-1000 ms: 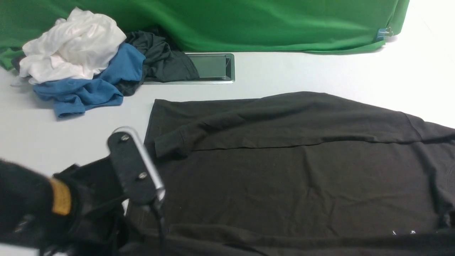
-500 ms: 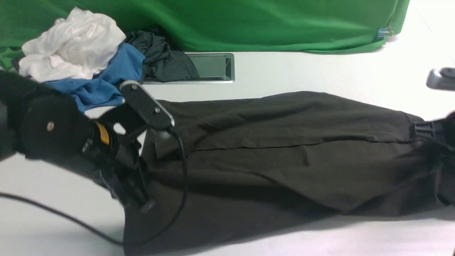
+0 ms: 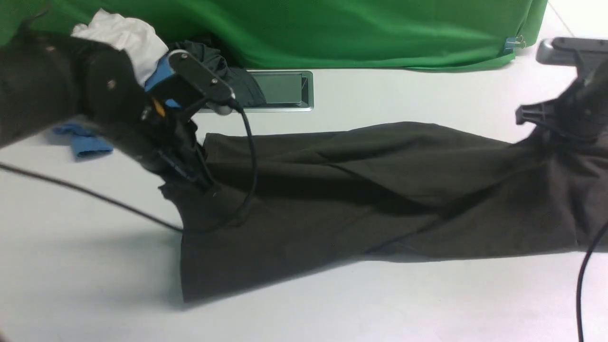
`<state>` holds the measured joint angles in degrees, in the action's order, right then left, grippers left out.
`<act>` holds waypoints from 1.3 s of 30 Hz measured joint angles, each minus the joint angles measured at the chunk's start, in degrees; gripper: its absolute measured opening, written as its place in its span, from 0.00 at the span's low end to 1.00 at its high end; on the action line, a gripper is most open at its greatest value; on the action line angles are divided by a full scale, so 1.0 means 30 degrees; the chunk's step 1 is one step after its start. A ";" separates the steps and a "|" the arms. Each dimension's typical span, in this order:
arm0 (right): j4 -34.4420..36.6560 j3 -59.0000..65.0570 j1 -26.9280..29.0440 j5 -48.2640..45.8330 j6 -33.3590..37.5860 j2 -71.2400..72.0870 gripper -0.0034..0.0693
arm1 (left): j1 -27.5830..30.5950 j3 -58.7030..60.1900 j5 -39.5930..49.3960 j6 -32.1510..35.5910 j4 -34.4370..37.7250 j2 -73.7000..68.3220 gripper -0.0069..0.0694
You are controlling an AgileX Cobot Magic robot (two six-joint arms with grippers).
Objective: Fold a long-sleeved shirt on a white desktop.
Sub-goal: 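Fold the black garment in half by bringing its near edge over to the far edge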
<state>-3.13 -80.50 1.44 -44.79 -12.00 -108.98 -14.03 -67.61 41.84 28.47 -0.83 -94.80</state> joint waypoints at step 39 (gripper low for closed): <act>0.3706 0.5168 -0.6248 0.4294 0.7219 0.0041 0.09 | -0.0038 -0.2620 -0.1002 0.0998 0.2716 -0.1539 0.12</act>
<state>7.99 -65.00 -17.30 -31.90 9.66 -108.86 -14.14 -75.47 38.84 31.46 7.32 -99.41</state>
